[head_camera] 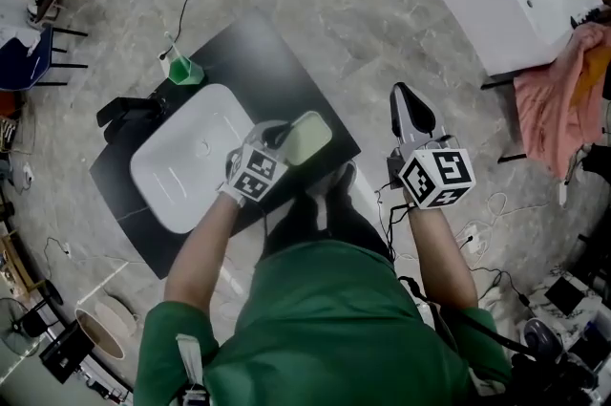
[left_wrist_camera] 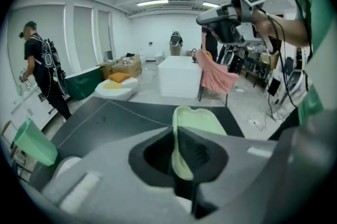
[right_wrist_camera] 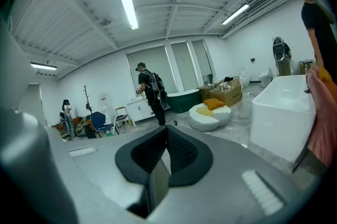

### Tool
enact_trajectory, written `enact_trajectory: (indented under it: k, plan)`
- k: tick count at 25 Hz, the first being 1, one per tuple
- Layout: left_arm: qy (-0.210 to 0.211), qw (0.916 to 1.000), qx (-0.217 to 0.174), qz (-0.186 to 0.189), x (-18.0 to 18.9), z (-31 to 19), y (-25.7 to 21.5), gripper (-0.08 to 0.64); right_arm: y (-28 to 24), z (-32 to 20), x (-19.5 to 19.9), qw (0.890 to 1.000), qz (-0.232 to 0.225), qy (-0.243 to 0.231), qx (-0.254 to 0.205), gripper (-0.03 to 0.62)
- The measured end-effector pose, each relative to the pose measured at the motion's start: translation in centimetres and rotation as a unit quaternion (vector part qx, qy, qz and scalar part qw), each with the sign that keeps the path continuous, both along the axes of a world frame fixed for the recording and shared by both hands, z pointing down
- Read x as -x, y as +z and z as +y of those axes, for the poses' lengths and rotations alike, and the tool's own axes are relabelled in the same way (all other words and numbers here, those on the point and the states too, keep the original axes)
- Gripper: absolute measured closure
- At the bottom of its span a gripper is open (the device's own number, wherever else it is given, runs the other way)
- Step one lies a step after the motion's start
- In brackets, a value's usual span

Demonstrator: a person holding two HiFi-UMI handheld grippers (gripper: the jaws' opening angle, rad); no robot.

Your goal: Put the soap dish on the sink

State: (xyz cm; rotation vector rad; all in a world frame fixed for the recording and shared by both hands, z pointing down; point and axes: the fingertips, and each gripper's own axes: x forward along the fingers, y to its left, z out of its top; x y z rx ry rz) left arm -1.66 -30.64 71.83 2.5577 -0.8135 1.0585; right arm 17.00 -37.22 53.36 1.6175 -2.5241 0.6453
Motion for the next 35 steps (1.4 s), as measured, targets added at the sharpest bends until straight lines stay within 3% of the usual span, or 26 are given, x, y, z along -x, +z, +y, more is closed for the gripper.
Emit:
enact_trajectory:
  k: [8,10,22,28,35]
  plan:
    - [0.006,0.9999,0.010,0.009,0.0,-1.1,1.9,0.536,2.5,0.3,0.3,0.999,-0.010,0.022,0.022,0.595]
    - [0.005,1.0000,0.008,0.000,0.3,-1.1,2.1,0.496,2.5,0.3,0.4,0.999,-0.010,0.023,0.022,0.594]
    - [-0.052,0.9959,-0.067,0.030,2.4,-3.7,-5.2,0.489,-0.9,0.8,2.1,1.000,0.014,0.004,-0.008,0.594]
    - [-0.154,0.9793,-0.088,0.097,4.8,-5.2,-11.0,0.527,-3.5,1.1,3.2,0.999,0.019,-0.013,-0.029,0.594]
    - [-0.194,0.9645,-0.133,0.119,6.3,-5.6,-16.7,0.528,-6.3,1.6,4.0,0.998,0.023,-0.021,-0.049,0.595]
